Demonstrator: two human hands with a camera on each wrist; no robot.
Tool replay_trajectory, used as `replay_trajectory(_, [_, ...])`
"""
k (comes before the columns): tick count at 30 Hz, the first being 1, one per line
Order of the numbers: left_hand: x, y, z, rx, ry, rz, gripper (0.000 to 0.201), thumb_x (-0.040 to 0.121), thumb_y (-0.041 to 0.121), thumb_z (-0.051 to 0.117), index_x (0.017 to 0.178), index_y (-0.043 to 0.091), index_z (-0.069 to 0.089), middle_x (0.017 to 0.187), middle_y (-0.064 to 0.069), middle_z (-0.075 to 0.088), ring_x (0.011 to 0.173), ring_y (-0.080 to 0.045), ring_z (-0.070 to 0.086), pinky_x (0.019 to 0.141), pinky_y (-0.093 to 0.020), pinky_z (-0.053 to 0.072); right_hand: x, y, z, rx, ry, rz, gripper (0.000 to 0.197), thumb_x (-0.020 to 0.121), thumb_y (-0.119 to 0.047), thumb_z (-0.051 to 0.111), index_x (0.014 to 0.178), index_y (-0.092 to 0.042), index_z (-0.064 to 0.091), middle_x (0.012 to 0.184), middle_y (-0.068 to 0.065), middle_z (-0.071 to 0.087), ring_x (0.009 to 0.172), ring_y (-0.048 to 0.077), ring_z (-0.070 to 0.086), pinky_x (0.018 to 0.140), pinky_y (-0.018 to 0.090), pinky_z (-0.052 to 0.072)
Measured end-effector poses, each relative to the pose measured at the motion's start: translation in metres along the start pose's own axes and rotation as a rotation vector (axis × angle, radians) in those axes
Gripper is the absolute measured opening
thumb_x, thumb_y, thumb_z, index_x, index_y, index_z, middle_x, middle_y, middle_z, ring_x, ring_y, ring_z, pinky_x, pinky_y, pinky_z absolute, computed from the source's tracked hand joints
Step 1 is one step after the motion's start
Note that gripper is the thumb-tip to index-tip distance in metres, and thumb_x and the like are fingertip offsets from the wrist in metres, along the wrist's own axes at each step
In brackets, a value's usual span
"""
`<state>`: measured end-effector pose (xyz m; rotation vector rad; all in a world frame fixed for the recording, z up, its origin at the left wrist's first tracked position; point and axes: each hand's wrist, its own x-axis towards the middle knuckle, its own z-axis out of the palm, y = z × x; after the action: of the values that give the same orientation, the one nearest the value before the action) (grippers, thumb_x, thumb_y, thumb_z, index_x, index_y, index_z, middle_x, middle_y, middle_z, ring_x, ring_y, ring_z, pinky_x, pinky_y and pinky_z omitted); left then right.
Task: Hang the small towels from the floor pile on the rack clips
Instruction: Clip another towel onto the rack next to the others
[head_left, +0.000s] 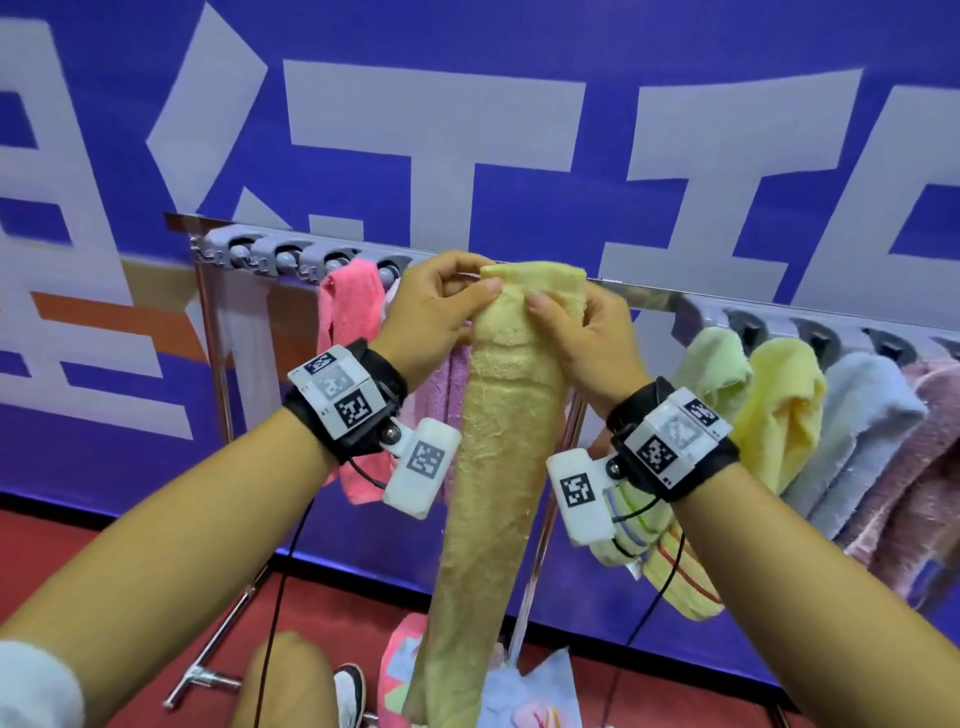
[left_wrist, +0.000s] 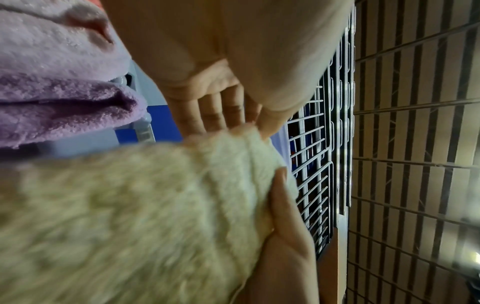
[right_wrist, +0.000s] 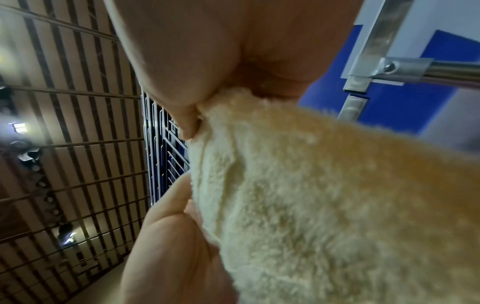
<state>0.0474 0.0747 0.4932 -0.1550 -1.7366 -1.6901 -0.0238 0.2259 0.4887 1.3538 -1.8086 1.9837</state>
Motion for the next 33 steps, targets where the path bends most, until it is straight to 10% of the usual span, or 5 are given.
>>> replay_trajectory(11, [-0.049, -0.072, 0.003, -0.044, -0.347, -0.328, 0.037, 0.068, 0.017, 0.084, 0.102, 0.007, 0.074, 0.107, -0.017, 0.072, 0.096, -0.024, 0.067, 0.092, -0.044, 0.055, 0.046, -0.029, -0.006, 0.063, 0.191, -0.057, 0.006, 0.094, -0.010, 0.063, 0.093, -0.014, 0.066, 0.088, 0.001, 0.071, 0.083, 0.015, 0.067, 0.078, 0.035, 0.058])
replay_trajectory(20, [-0.064, -0.076, -0.055, 0.029, -0.358, -0.470, 0.049, 0.067, 0.034, 0.087, 0.080, -0.009, 0.069, 0.081, -0.026, 0.066, 0.078, -0.028, 0.059, 0.074, -0.035, 0.044, 0.067, 0.002, -0.065, -0.187, 0.572, 0.211, 0.007, 0.080, -0.027, 0.062, 0.079, -0.022, 0.067, 0.082, -0.001, 0.071, 0.081, 0.019, 0.069, 0.075, 0.046, 0.060])
replay_trajectory(23, [-0.047, -0.052, -0.070, 0.056, -0.340, -0.431, 0.076, 0.058, 0.044, 0.091, 0.094, -0.017, 0.064, 0.094, -0.027, 0.063, 0.084, -0.032, 0.057, 0.077, -0.039, 0.045, 0.048, 0.036, -0.069, -0.462, 0.498, 0.439, 0.011, 0.079, -0.023, 0.060, 0.088, -0.019, 0.065, 0.091, 0.004, 0.067, 0.092, 0.029, 0.067, 0.082, 0.042, 0.058])
replay_trajectory(27, [-0.030, -0.032, -0.058, 0.133, -0.449, -0.462, 0.008, 0.080, 0.014, 0.074, 0.078, 0.007, 0.077, 0.080, -0.007, 0.074, 0.070, -0.014, 0.069, 0.067, -0.025, 0.055, 0.021, 0.055, -0.053, -0.733, 0.292, 0.465, 0.040, 0.084, -0.021, 0.065, 0.121, -0.012, 0.053, 0.109, 0.003, 0.053, 0.093, 0.018, 0.050, 0.080, 0.026, 0.039])
replay_trajectory(33, [-0.014, -0.028, -0.032, 0.154, -0.481, -0.563, 0.036, 0.094, 0.008, 0.052, 0.067, 0.010, 0.075, 0.069, -0.002, 0.071, 0.064, -0.009, 0.067, 0.062, -0.021, 0.054, -0.007, 0.041, 0.018, -0.121, -0.060, 0.465, 0.009, 0.092, -0.022, 0.061, 0.090, -0.014, 0.065, 0.080, 0.000, 0.065, 0.075, 0.013, 0.059, 0.066, 0.027, 0.045])
